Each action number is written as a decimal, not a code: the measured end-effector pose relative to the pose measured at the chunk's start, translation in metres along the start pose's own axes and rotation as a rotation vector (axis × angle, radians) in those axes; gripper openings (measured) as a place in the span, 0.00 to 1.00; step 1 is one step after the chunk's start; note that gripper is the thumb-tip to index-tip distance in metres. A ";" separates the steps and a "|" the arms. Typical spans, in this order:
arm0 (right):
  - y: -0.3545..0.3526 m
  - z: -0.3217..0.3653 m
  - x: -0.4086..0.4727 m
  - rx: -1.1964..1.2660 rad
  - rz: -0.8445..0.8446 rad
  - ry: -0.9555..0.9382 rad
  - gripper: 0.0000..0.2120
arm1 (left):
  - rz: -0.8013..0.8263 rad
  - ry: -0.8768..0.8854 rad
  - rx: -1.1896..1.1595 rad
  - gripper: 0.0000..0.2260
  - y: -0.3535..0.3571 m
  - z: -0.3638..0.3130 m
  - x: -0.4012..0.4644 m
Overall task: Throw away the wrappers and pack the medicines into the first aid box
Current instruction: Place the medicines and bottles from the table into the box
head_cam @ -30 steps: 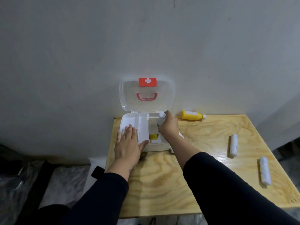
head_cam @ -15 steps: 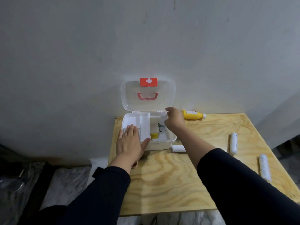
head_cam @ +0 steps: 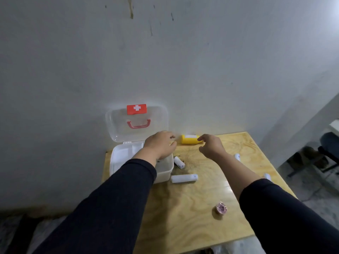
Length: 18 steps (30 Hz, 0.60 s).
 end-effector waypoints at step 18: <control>0.031 -0.064 0.130 0.007 0.196 -0.180 0.15 | 0.160 -0.319 -0.058 0.16 0.094 -0.011 0.092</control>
Point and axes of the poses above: each hand's wrist, its own x-axis towards the middle knuckle, its own y-axis out of the palm, z = x × y, the point moved 10 cm from there along x, towards the middle knuckle, and after that the axes turned 5 degrees about z, right-handed, at the moved point
